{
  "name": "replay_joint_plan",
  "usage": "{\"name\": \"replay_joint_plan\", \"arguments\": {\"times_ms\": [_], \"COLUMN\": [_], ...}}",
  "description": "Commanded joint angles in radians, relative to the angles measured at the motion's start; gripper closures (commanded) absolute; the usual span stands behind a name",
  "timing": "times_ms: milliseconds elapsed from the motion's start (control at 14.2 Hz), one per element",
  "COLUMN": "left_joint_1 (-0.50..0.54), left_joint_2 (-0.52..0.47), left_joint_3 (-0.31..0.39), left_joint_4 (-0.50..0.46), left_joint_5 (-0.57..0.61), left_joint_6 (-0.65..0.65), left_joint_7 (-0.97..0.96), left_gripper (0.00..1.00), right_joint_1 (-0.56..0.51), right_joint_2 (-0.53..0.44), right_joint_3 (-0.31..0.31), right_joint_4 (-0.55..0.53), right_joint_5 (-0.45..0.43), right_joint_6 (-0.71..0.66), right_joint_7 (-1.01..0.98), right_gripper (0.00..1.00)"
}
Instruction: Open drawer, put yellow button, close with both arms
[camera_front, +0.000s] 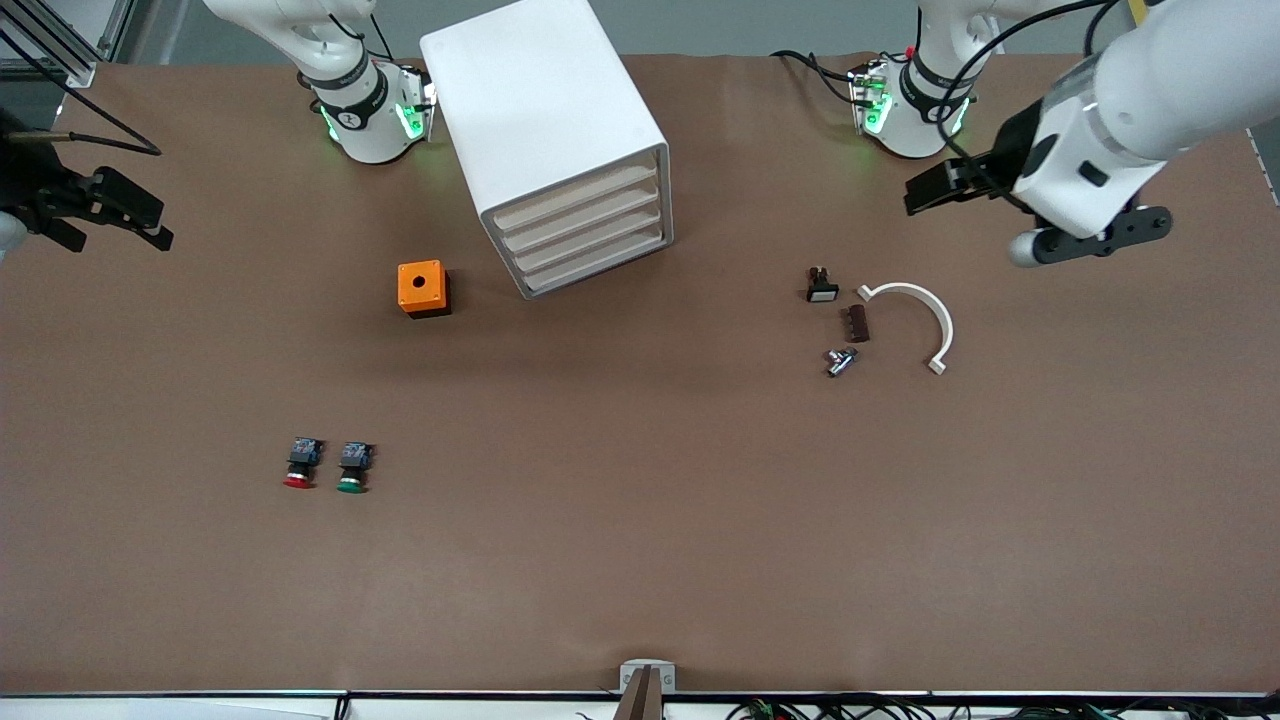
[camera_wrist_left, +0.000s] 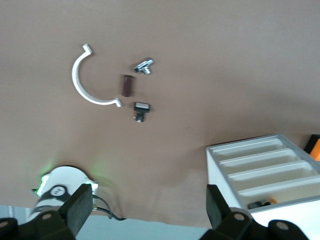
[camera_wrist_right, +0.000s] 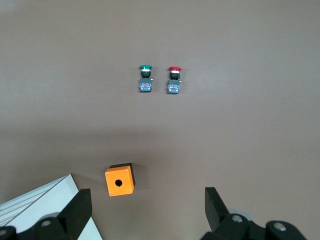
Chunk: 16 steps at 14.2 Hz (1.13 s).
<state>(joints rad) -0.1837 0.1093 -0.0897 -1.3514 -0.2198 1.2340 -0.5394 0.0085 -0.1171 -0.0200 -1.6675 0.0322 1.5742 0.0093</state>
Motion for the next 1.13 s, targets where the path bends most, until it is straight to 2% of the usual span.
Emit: {"name": "replay_joint_plan", "arguments": {"times_ms": [0, 212, 565, 707, 1060], "left_joint_1": [0.038, 0.105, 0.16, 0.173, 0.176], "left_joint_2": [-0.114, -0.157, -0.174, -0.187, -0.178], "left_joint_3": [-0.012, -0.007, -0.01, -0.007, -0.01], "left_joint_4": [-0.15, -0.21, -0.267, -0.296, -0.29], "left_joint_5": [0.062, 0.063, 0.114, 0.114, 0.138], "left_joint_6": [0.01, 0.013, 0.042, 0.077, 0.214], "left_joint_7": [0.106, 0.192, 0.26, 0.285, 0.286], "left_gripper": [0.0, 0.0, 0.0, 0.0, 0.0], "right_joint_1": [-0.008, -0.008, -0.007, -0.007, -0.004], "right_joint_2": [-0.023, -0.023, -0.023, -0.023, -0.023], "right_joint_3": [0.002, 0.002, 0.003, 0.003, 0.005], "right_joint_4": [-0.017, -0.017, -0.017, -0.017, -0.017], "right_joint_5": [0.015, 0.014, 0.015, 0.015, 0.015], "right_joint_6": [-0.011, -0.014, -0.022, -0.02, -0.019], "right_joint_7": [-0.009, -0.009, -0.009, -0.008, -0.008], "right_gripper": [0.0, 0.0, 0.0, 0.0, 0.0]}}
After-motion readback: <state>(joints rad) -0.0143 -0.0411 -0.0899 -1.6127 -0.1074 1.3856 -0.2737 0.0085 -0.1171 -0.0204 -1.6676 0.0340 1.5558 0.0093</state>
